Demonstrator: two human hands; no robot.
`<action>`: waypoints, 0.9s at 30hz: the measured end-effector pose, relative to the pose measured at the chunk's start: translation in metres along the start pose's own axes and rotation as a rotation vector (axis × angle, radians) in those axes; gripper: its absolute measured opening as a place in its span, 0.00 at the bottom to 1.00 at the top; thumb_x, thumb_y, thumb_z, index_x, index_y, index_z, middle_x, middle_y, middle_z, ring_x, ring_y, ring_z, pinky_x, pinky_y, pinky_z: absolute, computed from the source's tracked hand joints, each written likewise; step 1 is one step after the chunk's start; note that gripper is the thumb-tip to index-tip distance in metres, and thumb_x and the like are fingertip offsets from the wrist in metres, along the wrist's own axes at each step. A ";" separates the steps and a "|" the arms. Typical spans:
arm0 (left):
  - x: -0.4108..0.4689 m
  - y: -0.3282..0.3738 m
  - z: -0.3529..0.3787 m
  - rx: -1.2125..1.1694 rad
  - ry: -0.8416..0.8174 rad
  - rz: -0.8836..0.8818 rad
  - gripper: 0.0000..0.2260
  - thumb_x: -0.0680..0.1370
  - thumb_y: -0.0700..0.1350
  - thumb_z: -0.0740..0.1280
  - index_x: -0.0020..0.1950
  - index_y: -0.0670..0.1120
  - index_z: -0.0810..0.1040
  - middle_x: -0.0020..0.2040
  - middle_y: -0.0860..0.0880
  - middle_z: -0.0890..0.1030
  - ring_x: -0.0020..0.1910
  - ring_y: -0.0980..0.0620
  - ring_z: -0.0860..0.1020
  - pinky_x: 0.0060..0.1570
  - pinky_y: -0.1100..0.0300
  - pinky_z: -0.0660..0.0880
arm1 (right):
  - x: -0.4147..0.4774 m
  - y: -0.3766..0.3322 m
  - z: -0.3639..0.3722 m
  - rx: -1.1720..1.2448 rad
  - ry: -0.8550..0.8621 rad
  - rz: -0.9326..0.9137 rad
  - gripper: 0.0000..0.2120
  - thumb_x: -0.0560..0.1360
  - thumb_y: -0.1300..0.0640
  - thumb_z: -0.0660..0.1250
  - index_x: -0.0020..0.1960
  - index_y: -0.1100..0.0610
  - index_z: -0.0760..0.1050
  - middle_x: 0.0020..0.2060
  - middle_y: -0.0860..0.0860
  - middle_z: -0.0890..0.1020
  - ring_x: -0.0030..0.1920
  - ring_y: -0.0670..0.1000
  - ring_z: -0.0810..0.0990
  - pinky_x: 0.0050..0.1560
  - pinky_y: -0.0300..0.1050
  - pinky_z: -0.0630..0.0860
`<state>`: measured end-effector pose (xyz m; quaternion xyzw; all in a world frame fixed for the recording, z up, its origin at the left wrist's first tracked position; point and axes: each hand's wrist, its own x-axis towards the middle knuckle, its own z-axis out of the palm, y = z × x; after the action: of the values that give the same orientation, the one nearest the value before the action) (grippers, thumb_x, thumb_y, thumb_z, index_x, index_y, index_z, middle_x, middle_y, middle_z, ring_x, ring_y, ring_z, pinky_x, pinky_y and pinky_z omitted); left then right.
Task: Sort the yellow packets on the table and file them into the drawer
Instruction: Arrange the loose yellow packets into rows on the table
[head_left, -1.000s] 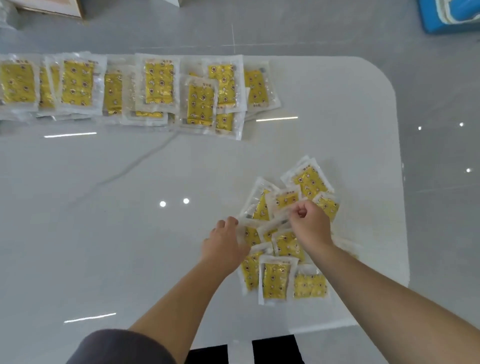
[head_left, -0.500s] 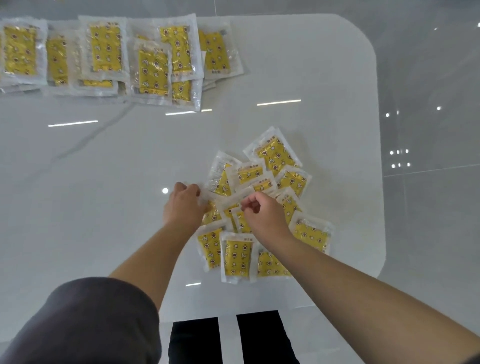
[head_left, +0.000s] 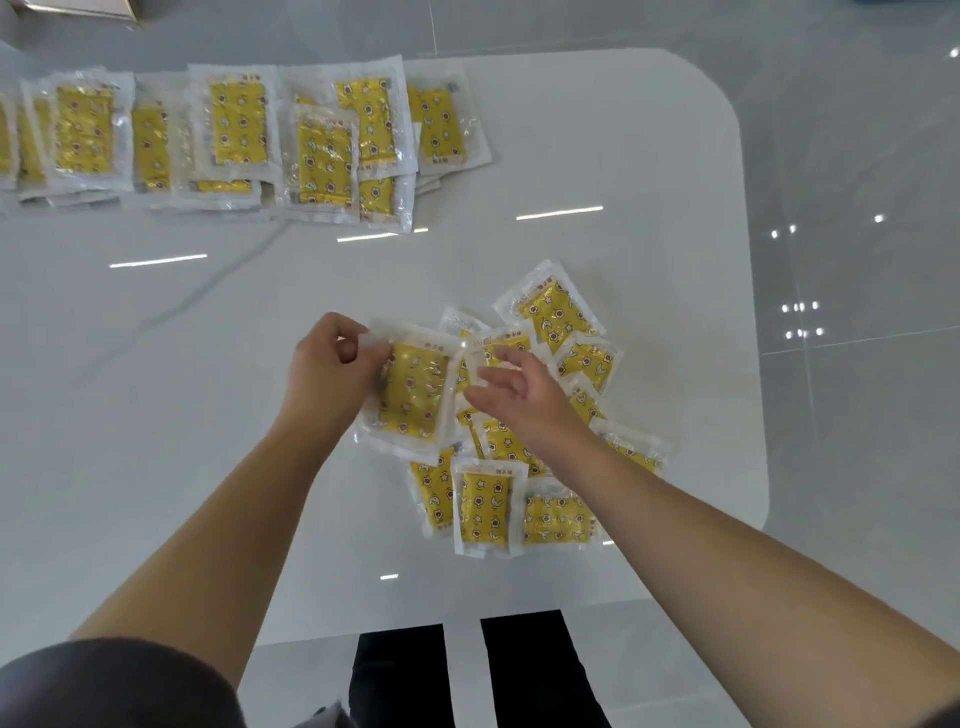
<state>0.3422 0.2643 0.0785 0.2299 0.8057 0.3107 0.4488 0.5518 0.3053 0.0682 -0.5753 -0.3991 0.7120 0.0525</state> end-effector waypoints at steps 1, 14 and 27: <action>-0.003 0.007 0.001 -0.032 -0.023 -0.011 0.10 0.74 0.42 0.72 0.40 0.53 0.73 0.37 0.48 0.81 0.38 0.46 0.79 0.43 0.47 0.77 | 0.001 -0.005 0.003 0.031 -0.056 0.025 0.30 0.71 0.46 0.74 0.69 0.47 0.66 0.61 0.45 0.78 0.63 0.45 0.76 0.64 0.48 0.72; -0.024 -0.068 0.046 0.550 -0.344 -0.234 0.18 0.75 0.51 0.70 0.60 0.46 0.72 0.54 0.49 0.76 0.49 0.50 0.76 0.41 0.62 0.72 | 0.007 0.027 -0.031 0.149 0.250 0.286 0.23 0.61 0.50 0.79 0.52 0.56 0.78 0.48 0.55 0.85 0.50 0.58 0.84 0.58 0.61 0.78; -0.037 -0.076 0.087 1.065 -0.330 0.006 0.19 0.74 0.61 0.68 0.55 0.51 0.70 0.50 0.54 0.76 0.54 0.50 0.76 0.54 0.52 0.63 | 0.009 0.053 -0.039 0.000 0.258 0.334 0.21 0.68 0.48 0.75 0.58 0.52 0.77 0.51 0.50 0.83 0.53 0.54 0.81 0.59 0.56 0.76</action>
<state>0.4289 0.2122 0.0114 0.4729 0.7698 -0.1782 0.3899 0.6028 0.2940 0.0277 -0.7200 -0.2880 0.6312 -0.0155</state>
